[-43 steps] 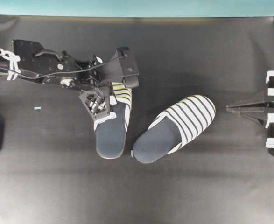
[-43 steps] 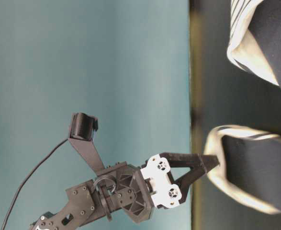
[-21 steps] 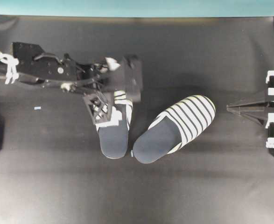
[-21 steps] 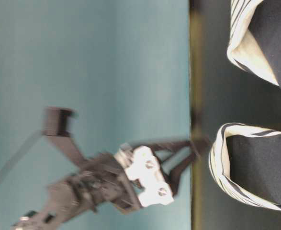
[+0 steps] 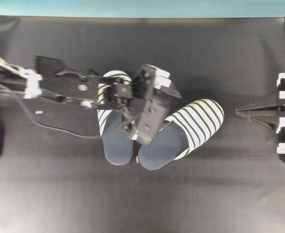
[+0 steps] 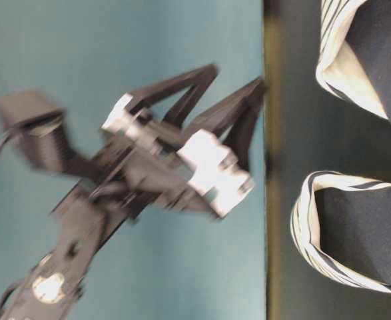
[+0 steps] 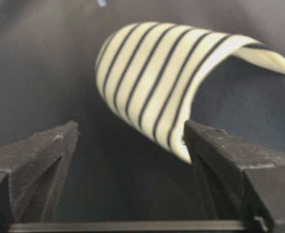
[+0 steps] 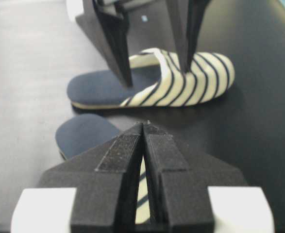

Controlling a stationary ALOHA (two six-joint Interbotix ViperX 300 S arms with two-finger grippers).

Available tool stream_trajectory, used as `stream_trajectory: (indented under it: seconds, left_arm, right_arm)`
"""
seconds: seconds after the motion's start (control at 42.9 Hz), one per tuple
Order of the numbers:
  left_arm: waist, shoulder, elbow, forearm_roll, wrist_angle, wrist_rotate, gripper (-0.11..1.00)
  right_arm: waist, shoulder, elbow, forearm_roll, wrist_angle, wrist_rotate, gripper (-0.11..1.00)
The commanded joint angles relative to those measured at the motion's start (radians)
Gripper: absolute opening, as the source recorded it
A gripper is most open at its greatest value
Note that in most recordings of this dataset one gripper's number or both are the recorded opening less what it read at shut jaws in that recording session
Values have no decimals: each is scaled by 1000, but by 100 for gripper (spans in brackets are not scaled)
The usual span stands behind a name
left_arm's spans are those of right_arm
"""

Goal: Arrange the slippers with the left arm.
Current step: 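Reach the left gripper over to the right slipper's toe and grasp it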

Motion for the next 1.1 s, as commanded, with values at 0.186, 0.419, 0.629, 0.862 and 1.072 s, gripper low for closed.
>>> stream_trajectory:
  seconds: [0.186,0.419,0.629,0.862,1.072]
  left_arm:
    - [-25,161,-129,3,14,17,85]
    - [-46,244,-183,3,44,15,85]
    - [-40,245,-187,3,37,8,75]
    - [-38,232,-201,3,44,11,16]
    - [-21,189,-233,3,83,-5,1]
  right_arm:
    - [-2,5,-3,2,-17,6,1]
    - [0,5,5,2,-17,6,1]
    - [-2,6,6,2,-18,6,1]
    - [-2,-8,6,2,-32,6,1]
    - [-2,-20,6,2,-32,6,1]
